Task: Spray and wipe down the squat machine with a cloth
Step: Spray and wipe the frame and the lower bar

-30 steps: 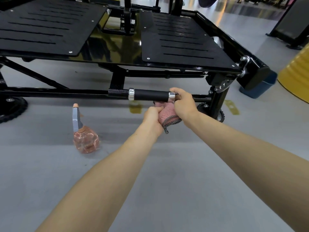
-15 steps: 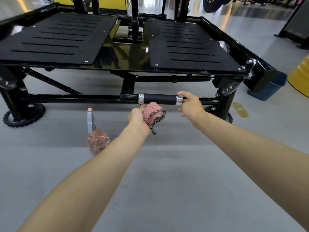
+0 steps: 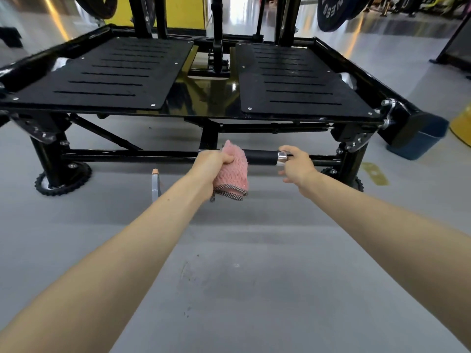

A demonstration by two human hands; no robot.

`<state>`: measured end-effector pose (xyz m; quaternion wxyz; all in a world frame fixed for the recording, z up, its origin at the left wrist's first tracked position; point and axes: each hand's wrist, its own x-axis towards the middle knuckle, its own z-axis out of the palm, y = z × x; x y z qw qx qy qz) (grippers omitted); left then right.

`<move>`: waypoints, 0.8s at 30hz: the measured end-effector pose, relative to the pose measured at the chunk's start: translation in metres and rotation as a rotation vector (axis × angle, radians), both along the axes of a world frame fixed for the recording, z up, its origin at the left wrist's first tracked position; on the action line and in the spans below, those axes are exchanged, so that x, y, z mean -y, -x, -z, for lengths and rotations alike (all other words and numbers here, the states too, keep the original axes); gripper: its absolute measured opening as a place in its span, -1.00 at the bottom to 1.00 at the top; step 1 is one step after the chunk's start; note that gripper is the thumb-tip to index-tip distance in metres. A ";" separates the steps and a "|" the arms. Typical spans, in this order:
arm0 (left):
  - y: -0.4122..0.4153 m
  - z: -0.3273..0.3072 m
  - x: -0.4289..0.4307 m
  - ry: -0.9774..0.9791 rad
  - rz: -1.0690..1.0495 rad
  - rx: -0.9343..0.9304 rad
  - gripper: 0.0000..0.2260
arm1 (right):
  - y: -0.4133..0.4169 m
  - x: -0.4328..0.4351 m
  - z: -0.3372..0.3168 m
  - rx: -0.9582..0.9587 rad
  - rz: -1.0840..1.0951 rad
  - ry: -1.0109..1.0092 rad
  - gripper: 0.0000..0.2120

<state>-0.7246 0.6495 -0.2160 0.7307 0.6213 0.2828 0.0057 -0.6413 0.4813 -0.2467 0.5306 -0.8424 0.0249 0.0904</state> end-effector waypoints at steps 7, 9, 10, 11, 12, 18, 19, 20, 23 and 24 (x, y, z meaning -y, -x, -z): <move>-0.039 -0.031 -0.001 -1.201 0.114 0.131 -0.91 | 0.006 0.000 -0.005 -0.028 -0.011 -0.023 -0.52; -0.048 -0.027 0.001 -1.551 0.260 0.159 -0.90 | 0.006 0.000 -0.004 -0.021 -0.008 -0.008 -0.50; -0.052 -0.023 0.002 -1.672 0.309 0.183 -0.86 | 0.005 0.000 -0.003 -0.017 -0.007 0.000 -0.49; -0.057 -0.019 0.003 -1.739 0.330 0.178 -0.86 | 0.004 0.001 -0.002 -0.014 -0.004 0.008 -0.47; -0.060 -0.013 0.002 -1.757 0.329 0.151 -0.89 | 0.004 0.001 -0.001 -0.008 -0.001 0.013 -0.47; -0.074 -0.004 0.014 -1.397 0.327 -0.054 -0.80 | -0.005 0.005 0.000 -0.003 0.028 -0.035 -0.47; -0.075 -0.007 0.016 -1.367 0.329 -0.068 -0.77 | -0.006 0.006 0.000 -0.015 0.036 -0.049 -0.48; -0.075 -0.011 0.019 -1.343 0.328 -0.077 -0.74 | -0.007 0.006 -0.001 -0.020 0.042 -0.062 -0.48; -0.078 -0.012 0.034 -1.295 0.354 -0.060 -0.75 | -0.006 0.005 0.000 -0.013 0.044 -0.087 -0.49; -0.080 -0.010 0.040 -1.293 0.370 -0.054 -0.78 | -0.004 0.004 0.001 -0.012 0.050 -0.100 -0.49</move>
